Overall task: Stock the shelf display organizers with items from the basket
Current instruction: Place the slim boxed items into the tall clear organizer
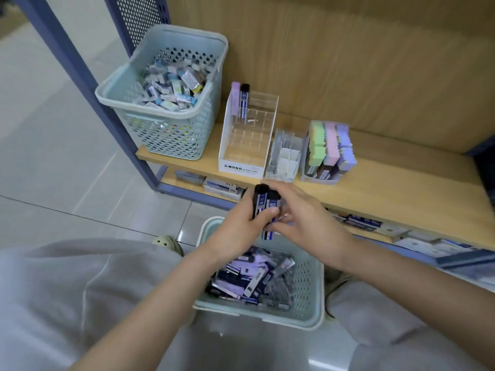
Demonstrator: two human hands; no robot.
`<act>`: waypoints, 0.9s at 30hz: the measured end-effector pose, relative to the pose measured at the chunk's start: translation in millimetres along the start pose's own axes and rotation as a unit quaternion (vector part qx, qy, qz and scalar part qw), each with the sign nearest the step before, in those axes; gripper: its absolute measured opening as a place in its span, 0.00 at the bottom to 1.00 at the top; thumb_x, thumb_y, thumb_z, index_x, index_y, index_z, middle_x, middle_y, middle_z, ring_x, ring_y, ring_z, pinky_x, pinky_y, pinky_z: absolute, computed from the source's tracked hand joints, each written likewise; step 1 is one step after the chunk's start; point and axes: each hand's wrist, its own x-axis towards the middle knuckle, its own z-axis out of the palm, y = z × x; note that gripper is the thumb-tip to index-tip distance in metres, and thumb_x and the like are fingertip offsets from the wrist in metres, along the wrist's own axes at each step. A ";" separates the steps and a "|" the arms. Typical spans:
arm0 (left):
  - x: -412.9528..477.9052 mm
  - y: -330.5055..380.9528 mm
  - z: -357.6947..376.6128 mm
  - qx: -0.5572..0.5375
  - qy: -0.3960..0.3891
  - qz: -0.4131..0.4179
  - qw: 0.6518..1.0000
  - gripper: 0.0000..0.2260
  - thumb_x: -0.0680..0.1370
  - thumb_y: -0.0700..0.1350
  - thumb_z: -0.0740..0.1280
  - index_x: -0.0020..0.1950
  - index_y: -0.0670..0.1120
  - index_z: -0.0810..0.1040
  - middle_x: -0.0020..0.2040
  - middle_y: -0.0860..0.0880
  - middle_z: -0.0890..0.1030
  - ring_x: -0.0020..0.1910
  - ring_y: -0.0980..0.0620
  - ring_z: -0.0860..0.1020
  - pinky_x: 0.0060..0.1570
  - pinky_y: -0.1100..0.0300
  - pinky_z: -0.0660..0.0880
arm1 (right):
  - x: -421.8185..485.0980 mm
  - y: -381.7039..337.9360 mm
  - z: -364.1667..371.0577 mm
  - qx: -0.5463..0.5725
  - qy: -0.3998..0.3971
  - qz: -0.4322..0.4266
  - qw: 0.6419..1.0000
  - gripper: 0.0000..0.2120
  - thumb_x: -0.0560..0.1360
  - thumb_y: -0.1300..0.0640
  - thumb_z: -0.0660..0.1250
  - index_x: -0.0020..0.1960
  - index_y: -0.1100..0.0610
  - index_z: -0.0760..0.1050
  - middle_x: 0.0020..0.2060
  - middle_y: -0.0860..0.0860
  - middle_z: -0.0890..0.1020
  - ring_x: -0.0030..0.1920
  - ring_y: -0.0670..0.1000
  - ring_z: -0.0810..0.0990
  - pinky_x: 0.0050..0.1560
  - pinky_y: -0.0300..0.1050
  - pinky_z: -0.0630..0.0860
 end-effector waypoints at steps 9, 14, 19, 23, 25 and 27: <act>50.5 51.3 -62.1 0.080 0.048 0.043 0.995 0.15 0.80 0.51 0.60 0.65 0.49 0.67 0.49 0.58 0.75 0.51 0.57 0.73 0.50 0.62 0.70 | 61.4 -6.8 -57.6 -0.073 0.200 -0.033 0.977 0.07 0.79 0.56 0.61 0.55 0.55 0.75 0.45 0.47 0.80 0.44 0.46 0.76 0.44 0.39 0.71; 80.9 38.1 -84.9 0.069 0.100 0.019 0.992 0.15 0.80 0.51 0.59 0.66 0.50 0.67 0.54 0.53 0.75 0.55 0.52 0.74 0.51 0.58 0.70 | 129.5 4.9 -66.7 -0.060 0.257 -0.038 0.964 0.04 0.77 0.58 0.66 0.50 0.54 0.78 0.45 0.51 0.80 0.44 0.48 0.76 0.49 0.38 0.71; 95.4 19.7 -95.0 0.060 0.142 0.024 0.988 0.10 0.81 0.51 0.57 0.60 0.48 0.66 0.47 0.54 0.75 0.46 0.57 0.73 0.43 0.64 0.69 | 199.1 15.8 -60.4 -0.062 0.272 -0.028 0.960 0.04 0.76 0.60 0.67 0.49 0.56 0.79 0.44 0.53 0.81 0.45 0.52 0.78 0.50 0.44 0.75; 103.3 11.2 -102.3 0.019 0.159 0.038 0.986 0.09 0.82 0.49 0.56 0.58 0.46 0.66 0.40 0.55 0.71 0.35 0.62 0.69 0.39 0.66 0.67 | 236.9 22.9 -51.4 -0.113 0.255 -0.027 0.960 0.06 0.77 0.61 0.63 0.48 0.60 0.78 0.43 0.54 0.75 0.42 0.57 0.76 0.40 0.40 0.64; 107.3 7.6 -105.6 0.011 0.158 0.037 0.987 0.09 0.82 0.49 0.56 0.59 0.46 0.66 0.39 0.55 0.70 0.32 0.63 0.68 0.35 0.67 0.66 | 249.9 25.7 -46.0 -0.143 0.231 -0.009 0.962 0.07 0.78 0.62 0.60 0.50 0.61 0.77 0.48 0.57 0.74 0.42 0.61 0.77 0.40 0.44 0.65; 109.9 2.3 -107.4 0.013 0.157 0.043 0.987 0.08 0.82 0.49 0.56 0.58 0.48 0.66 0.41 0.55 0.71 0.35 0.64 0.70 0.37 0.67 0.67 | 258.9 28.0 -40.7 -0.180 0.190 0.011 0.965 0.10 0.80 0.61 0.57 0.56 0.60 0.76 0.54 0.59 0.73 0.46 0.63 0.77 0.44 0.48 0.70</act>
